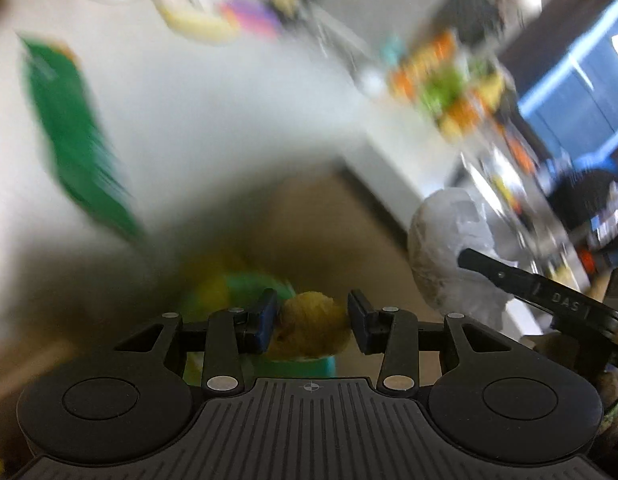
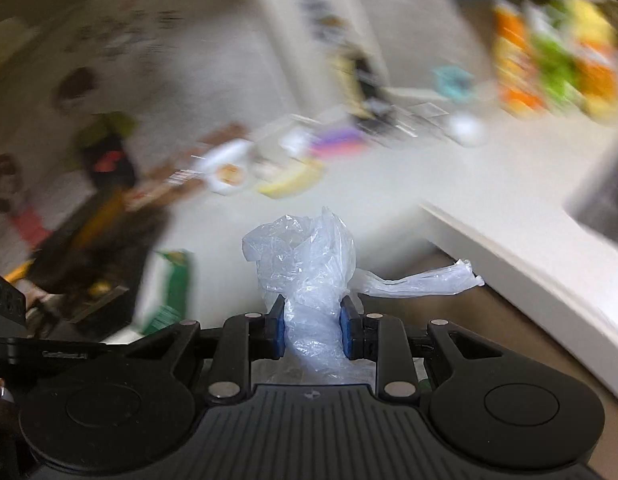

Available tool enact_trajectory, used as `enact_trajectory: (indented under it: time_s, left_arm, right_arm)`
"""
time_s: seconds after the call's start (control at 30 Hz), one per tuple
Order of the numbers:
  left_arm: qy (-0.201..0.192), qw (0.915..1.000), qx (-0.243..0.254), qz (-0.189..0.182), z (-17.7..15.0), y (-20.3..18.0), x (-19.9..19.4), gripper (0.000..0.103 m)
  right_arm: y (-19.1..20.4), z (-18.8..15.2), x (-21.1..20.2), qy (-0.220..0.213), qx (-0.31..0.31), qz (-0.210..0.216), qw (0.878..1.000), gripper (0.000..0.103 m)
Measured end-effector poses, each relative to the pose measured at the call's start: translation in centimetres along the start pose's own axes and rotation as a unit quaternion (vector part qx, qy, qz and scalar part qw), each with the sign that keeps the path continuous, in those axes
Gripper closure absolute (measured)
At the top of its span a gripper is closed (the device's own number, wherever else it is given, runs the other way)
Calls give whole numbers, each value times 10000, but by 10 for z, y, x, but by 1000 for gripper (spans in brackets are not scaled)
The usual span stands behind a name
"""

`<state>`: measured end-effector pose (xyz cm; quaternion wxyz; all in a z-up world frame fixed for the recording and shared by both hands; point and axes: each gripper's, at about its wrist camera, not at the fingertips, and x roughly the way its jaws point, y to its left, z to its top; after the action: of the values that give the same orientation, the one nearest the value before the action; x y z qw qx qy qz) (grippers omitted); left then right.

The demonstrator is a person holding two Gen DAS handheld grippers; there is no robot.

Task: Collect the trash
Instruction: 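Lower both grippers into the green bin and open them, dropping ginger and bag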

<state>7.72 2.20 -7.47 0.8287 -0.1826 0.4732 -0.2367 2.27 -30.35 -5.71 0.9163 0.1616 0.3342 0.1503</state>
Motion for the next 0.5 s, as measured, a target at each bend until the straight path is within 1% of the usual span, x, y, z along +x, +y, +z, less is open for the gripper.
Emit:
enact_trajectory:
  time_s: [0.07, 0.13, 0.17, 0.2, 0.23, 0.27, 0.33, 0.4, 0.5]
  left_arm:
    - [536, 9985, -100, -109, -11, 1, 43, 60]
    - [1000, 9946, -249, -90, -21, 8, 92, 60]
    - [1142, 9930, -284, -30, -24, 12, 113, 61]
    - [1262, 9915, -308, 67, -27, 16, 134, 65]
    - [1358, 9900, -325, 194, -29, 22, 155, 70]
    - [1409, 9890, -327, 298, -32, 27, 172, 95]
    - [1476, 9878, -286, 409, -37, 37, 204, 92]
    - [1497, 9869, -203, 568, -45, 46, 227, 86]
    - [1501, 9861, -236, 666, -50, 59, 242, 85]
  right_arm:
    - [-25, -23, -2, 163, 249, -361, 9989, 78]
    - [-44, -47, -3, 341, 493, -726, 9956, 78]
    - [-52, -57, -5, 413, 604, -844, 9937, 78]
    - [-58, -66, -5, 465, 691, -937, 9921, 78]
    - [-64, -76, -7, 510, 775, -1035, 9903, 78]
    - [-69, -85, -8, 562, 845, -1143, 9882, 78]
    - [-77, -100, -8, 687, 948, -1325, 9843, 78]
    - [-82, -113, -8, 819, 990, -1426, 9814, 78]
    - [-87, -126, -4, 1022, 1001, -1601, 9767, 78]
